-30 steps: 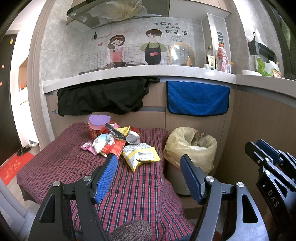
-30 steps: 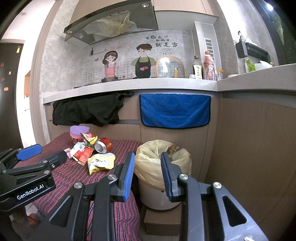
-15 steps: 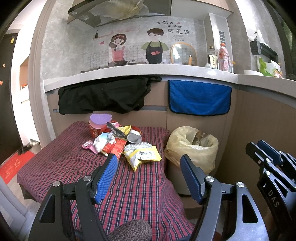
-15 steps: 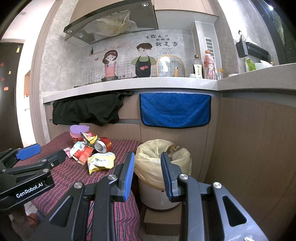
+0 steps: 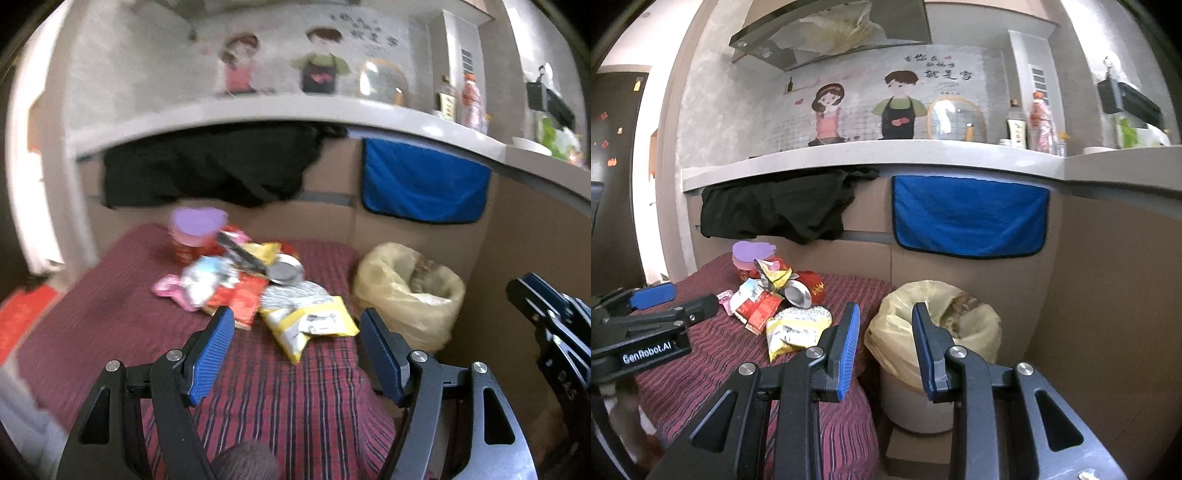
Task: Collect trash
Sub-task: 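Grasp the yellow snack bag with the right tool while the left tool approaches the pile, then grasp the pink wrapper with the left tool while the right tool holds the yellow bag, then carry the yellow bag and pink wrapper in both tools over the trash bag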
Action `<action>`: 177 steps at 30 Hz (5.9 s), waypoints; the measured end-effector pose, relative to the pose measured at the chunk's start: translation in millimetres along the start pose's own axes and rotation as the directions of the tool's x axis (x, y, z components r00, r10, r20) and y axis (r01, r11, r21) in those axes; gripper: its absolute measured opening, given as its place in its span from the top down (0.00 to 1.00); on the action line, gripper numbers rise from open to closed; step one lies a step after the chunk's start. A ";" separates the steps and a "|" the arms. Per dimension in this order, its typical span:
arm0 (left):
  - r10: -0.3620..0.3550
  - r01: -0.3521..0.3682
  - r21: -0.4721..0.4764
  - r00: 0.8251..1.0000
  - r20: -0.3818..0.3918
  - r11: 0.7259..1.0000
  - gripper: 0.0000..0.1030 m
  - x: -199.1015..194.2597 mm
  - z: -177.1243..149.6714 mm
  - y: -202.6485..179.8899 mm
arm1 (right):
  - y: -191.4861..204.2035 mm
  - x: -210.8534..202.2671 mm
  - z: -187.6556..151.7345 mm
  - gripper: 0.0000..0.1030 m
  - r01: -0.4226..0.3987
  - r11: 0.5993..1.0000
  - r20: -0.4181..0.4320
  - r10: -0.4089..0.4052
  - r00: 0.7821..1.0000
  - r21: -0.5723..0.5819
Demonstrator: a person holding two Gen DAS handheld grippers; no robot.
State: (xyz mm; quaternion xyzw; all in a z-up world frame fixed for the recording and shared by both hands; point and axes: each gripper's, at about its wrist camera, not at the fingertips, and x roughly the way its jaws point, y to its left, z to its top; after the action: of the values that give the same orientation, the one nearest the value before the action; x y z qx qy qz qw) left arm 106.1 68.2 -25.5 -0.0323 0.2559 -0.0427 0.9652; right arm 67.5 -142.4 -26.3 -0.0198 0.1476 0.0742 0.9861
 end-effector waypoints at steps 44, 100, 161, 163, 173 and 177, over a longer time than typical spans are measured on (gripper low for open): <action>0.011 -0.026 -0.225 0.998 -0.065 0.974 0.32 124.6 8.5 159.2 | 76.3 190.7 -22.5 0.67 -0.541 0.841 -0.339 0.501 0.796 -0.026; -0.086 0.032 -0.206 0.963 -0.256 0.978 0.95 257.1 50.3 88.9 | 88.8 174.6 -48.3 0.90 -0.619 0.784 -0.424 0.576 0.699 0.045; -0.332 0.332 0.082 0.943 -0.008 0.940 0.96 214.9 91.4 -127.9 | -137.9 190.5 48.3 0.89 -0.074 0.993 -0.084 0.082 0.993 0.094; -0.329 0.329 0.082 0.944 -0.015 0.941 0.96 218.5 89.9 -129.0 | -138.5 193.3 45.9 0.89 -0.072 0.993 -0.090 0.080 0.993 0.094; -0.281 0.283 0.079 0.959 -0.042 0.956 0.96 233.1 84.7 -133.3 | -138.8 206.9 37.2 0.88 -0.074 0.991 -0.118 0.087 0.989 0.108; -0.264 0.267 0.077 0.963 -0.047 0.961 0.96 236.5 83.5 -136.0 | -138.4 211.3 31.9 0.88 -0.071 0.992 -0.129 0.085 0.988 0.108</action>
State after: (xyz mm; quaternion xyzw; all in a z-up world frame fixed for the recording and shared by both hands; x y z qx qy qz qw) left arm 343.3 -87.1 -57.9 -0.0256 0.2648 -0.1830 0.9464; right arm 297.5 -247.5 -55.5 0.0322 0.2176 0.1034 0.9700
